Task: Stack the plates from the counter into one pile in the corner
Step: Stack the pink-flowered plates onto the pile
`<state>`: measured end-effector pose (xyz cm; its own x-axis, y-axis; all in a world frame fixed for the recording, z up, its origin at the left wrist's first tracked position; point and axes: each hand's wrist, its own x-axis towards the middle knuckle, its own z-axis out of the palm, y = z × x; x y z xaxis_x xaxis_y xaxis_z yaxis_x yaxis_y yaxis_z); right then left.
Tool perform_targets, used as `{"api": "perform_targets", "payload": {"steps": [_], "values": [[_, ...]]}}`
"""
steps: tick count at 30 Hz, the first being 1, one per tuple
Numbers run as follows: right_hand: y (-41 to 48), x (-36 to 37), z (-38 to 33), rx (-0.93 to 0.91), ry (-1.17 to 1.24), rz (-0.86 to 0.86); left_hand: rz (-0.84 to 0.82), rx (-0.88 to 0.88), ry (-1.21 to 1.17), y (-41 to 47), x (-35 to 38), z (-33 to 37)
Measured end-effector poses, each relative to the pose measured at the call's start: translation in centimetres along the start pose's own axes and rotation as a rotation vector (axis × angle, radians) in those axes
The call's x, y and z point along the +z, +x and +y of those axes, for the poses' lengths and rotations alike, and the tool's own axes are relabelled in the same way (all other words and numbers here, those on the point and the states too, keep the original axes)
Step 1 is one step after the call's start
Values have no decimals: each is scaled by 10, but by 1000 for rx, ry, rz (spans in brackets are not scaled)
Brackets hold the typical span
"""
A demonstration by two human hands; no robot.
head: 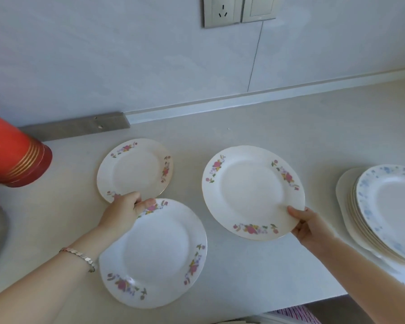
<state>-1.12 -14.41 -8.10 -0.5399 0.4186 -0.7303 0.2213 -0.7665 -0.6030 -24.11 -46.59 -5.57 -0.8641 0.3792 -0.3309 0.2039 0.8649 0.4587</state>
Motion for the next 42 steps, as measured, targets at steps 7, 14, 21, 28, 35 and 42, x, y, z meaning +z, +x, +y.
{"api": "perform_targets", "payload": {"steps": [7,14,21,28,35,42], "values": [[-21,-58,-66,-171,11,68,254,-83,-295,-9,17,89],[-43,-158,-134,-256,23,381,388,-193,-543,-12,66,200],[-47,-240,-151,-237,-12,530,575,-334,-683,-5,113,283],[-38,-272,-154,-197,-81,506,610,-320,-787,-10,138,345],[-36,-278,-148,-309,-581,645,509,-328,-796,-17,159,375],[-36,-267,-134,-302,-910,795,461,-220,-748,-23,161,386]]}}
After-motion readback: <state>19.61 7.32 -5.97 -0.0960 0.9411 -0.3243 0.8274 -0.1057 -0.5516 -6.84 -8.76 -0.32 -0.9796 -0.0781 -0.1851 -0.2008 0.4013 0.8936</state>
